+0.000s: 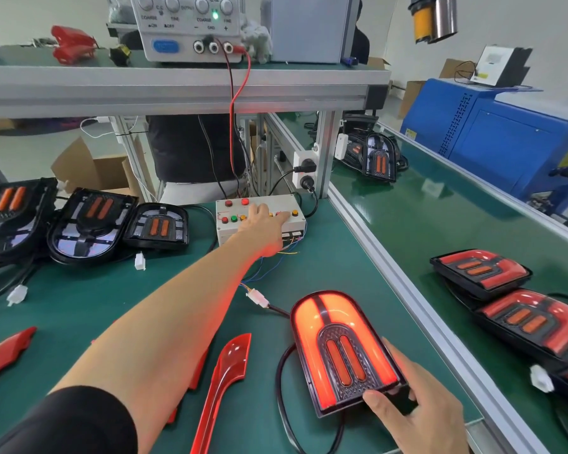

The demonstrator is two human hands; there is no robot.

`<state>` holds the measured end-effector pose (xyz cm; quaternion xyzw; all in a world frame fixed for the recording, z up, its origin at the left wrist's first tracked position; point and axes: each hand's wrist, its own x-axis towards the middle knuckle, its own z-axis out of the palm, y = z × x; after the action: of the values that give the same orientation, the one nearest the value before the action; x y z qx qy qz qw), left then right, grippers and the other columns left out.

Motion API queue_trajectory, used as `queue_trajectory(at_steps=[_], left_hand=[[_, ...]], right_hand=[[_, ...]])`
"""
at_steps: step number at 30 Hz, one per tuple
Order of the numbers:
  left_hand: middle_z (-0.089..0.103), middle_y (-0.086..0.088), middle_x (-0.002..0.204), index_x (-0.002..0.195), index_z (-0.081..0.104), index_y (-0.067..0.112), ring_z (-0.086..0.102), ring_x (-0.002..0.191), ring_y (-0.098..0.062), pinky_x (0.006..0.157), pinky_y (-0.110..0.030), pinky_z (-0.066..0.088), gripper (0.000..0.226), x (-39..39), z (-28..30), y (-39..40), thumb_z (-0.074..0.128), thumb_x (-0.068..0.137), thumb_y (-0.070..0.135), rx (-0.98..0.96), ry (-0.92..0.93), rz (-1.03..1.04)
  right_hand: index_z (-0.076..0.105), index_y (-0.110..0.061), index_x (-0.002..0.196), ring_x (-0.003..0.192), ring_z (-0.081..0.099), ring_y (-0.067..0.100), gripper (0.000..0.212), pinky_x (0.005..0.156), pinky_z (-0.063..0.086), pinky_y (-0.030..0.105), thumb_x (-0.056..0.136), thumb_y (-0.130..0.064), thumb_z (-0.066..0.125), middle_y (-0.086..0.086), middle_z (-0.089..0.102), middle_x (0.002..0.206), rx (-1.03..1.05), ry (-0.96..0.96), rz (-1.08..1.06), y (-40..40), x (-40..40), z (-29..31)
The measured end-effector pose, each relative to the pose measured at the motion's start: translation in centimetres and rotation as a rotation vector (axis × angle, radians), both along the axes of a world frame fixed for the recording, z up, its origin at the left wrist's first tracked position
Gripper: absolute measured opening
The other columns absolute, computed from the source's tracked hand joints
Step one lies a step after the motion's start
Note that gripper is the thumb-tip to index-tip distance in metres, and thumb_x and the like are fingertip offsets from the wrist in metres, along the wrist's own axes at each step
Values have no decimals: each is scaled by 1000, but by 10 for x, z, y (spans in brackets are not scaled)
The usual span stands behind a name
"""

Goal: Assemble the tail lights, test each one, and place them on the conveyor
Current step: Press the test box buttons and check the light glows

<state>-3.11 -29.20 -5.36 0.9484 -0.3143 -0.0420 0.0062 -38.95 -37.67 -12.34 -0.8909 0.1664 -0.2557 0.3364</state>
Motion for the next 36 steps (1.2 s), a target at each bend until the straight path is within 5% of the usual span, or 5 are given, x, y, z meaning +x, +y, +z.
queue_trajectory(at_steps=[14, 20, 26, 31, 36], left_hand=[[36, -18, 136, 158, 17, 29, 32, 127, -37, 84, -42, 39, 77, -6, 0, 5, 49, 91, 9, -17, -41, -44], [66, -10, 108, 114, 65, 7, 60, 105, -30, 82, -32, 44, 23, -44, 7, 35, 50, 98, 11, -545, 144, -118], [71, 8, 111, 109, 69, 24, 62, 109, -16, 98, -38, 42, 23, -71, 15, 95, 57, 96, 38, -13, 77, -409], [70, 6, 115, 112, 68, 27, 62, 111, -19, 94, -37, 44, 21, -72, 13, 109, 64, 93, 34, 32, 101, -379], [69, 11, 98, 109, 67, 24, 64, 94, -7, 85, -26, 50, 21, -66, 13, 123, 71, 88, 28, -358, 348, -287]], right_hand=[[40, -53, 147, 86, 61, -15, 68, 72, 40, -6, 86, -82, 46, -35, 62, 85, -38, -16, -1, -1, 1, 1], [36, -58, 147, 90, 61, -17, 70, 74, 38, -9, 83, -87, 44, -35, 64, 93, -12, 30, -11, 0, 0, 1], [52, -46, 142, 100, 55, -21, 79, 62, 47, 7, 79, -93, 39, -37, 62, 94, 29, 97, -71, 5, -5, 6], [45, -45, 139, 103, 56, -11, 73, 70, 45, 20, 78, -84, 41, -19, 64, 111, 81, 48, -34, 5, -3, 15], [58, -34, 136, 128, 47, 2, 60, 104, 35, 28, 84, -65, 50, -26, 52, 131, 39, -60, -56, 1, 14, 44]])
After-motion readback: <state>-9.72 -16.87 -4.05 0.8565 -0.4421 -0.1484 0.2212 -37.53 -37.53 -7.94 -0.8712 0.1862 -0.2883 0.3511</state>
